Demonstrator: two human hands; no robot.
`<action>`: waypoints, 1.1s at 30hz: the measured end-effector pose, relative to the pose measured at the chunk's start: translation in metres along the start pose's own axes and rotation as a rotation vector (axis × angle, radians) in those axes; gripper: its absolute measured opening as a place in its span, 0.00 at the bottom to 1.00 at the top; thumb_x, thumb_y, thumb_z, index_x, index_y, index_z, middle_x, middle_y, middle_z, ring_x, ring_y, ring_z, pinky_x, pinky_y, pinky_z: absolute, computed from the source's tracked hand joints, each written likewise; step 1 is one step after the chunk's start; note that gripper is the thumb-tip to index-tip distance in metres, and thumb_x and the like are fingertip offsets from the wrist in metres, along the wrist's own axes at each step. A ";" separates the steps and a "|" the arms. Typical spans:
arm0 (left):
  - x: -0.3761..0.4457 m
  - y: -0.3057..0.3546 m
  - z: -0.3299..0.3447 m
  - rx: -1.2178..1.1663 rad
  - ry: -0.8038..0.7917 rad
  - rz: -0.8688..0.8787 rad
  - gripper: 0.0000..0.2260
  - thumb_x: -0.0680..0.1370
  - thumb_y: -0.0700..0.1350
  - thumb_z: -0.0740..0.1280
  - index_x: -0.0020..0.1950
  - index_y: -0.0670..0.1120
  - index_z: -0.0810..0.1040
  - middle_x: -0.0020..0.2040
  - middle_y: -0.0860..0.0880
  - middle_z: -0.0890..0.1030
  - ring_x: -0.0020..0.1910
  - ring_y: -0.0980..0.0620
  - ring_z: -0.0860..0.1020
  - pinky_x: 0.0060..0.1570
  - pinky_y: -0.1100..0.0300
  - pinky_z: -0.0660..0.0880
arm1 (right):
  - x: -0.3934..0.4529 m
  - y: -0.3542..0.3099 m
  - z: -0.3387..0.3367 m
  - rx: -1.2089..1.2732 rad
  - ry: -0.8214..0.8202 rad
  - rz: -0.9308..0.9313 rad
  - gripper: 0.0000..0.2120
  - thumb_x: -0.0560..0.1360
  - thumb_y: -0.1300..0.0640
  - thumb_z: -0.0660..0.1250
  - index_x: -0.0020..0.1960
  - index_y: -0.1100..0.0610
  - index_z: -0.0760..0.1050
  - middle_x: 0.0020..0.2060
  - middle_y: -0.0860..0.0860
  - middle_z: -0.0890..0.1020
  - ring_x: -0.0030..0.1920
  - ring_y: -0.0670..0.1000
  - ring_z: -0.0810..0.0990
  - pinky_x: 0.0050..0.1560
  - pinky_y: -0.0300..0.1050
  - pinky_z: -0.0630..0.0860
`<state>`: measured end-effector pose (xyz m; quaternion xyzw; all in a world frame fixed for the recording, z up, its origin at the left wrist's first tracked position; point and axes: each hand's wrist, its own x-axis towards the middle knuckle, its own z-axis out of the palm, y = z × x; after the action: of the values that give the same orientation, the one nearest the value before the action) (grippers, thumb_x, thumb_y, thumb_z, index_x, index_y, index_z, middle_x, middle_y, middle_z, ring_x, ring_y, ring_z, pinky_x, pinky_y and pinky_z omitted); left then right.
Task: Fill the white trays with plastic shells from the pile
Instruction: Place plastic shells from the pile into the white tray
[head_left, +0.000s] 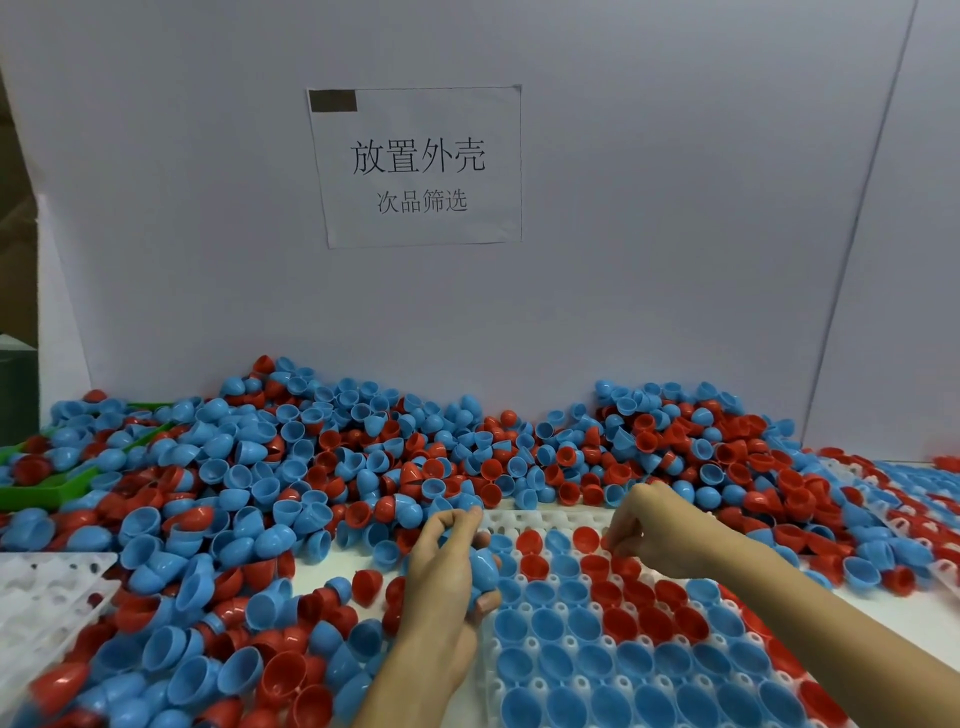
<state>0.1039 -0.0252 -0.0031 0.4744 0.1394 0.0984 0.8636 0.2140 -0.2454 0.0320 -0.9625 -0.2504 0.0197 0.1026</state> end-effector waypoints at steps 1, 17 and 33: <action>0.000 0.000 0.000 -0.001 0.000 0.000 0.06 0.80 0.45 0.68 0.47 0.43 0.76 0.46 0.42 0.74 0.32 0.53 0.68 0.20 0.64 0.62 | -0.001 0.000 0.000 0.008 0.001 -0.001 0.11 0.74 0.67 0.71 0.53 0.56 0.86 0.48 0.48 0.87 0.45 0.42 0.84 0.51 0.36 0.81; 0.001 -0.001 -0.001 -0.005 0.012 -0.008 0.06 0.80 0.44 0.69 0.46 0.43 0.76 0.45 0.43 0.74 0.31 0.53 0.68 0.20 0.64 0.61 | 0.002 -0.016 0.013 -0.062 0.104 -0.062 0.13 0.78 0.57 0.69 0.61 0.51 0.82 0.60 0.45 0.82 0.60 0.46 0.79 0.59 0.44 0.79; 0.000 0.000 0.001 -0.009 0.013 -0.003 0.06 0.80 0.44 0.68 0.45 0.43 0.75 0.43 0.43 0.73 0.31 0.53 0.69 0.20 0.64 0.61 | 0.003 -0.040 0.017 -0.089 0.071 -0.219 0.17 0.80 0.57 0.65 0.67 0.50 0.78 0.63 0.43 0.81 0.61 0.45 0.79 0.61 0.43 0.78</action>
<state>0.1041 -0.0257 -0.0026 0.4697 0.1455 0.1007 0.8649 0.1956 -0.2068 0.0235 -0.9330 -0.3509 -0.0371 0.0701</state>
